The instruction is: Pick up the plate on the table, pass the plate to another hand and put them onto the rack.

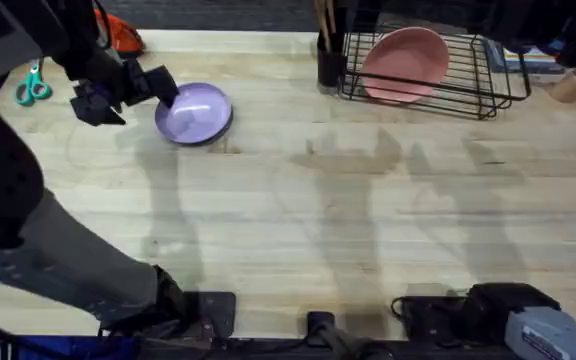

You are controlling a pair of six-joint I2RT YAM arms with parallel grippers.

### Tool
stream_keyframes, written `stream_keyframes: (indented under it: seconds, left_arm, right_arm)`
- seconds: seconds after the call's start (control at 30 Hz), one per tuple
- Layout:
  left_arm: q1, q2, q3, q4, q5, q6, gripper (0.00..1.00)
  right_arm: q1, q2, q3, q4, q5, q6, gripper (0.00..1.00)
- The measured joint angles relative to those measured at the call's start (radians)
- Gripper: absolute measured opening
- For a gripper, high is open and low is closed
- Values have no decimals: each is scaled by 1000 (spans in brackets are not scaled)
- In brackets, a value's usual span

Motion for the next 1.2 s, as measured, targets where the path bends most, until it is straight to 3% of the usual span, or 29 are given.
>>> stream_keyframes:
  seconds: [0.63,0.97,1.13,1.17,1.2]
  left_arm:
    - [0,58,0,-11,0,-1,995]
    - [0,105,0,-12,8,-5,977]
    - [-5,105,0,-11,25,-11,628]
    - [-7,105,0,-11,35,-15,455]
    - [-3,99,4,-12,38,-23,70]
  right_arm:
    - [145,97,0,69,-7,0,998]
    - [161,98,0,84,-7,0,998]
    - [161,98,0,84,-7,0,998]
    - [161,98,0,84,-7,0,998]
    - [161,98,0,89,-7,0,998]
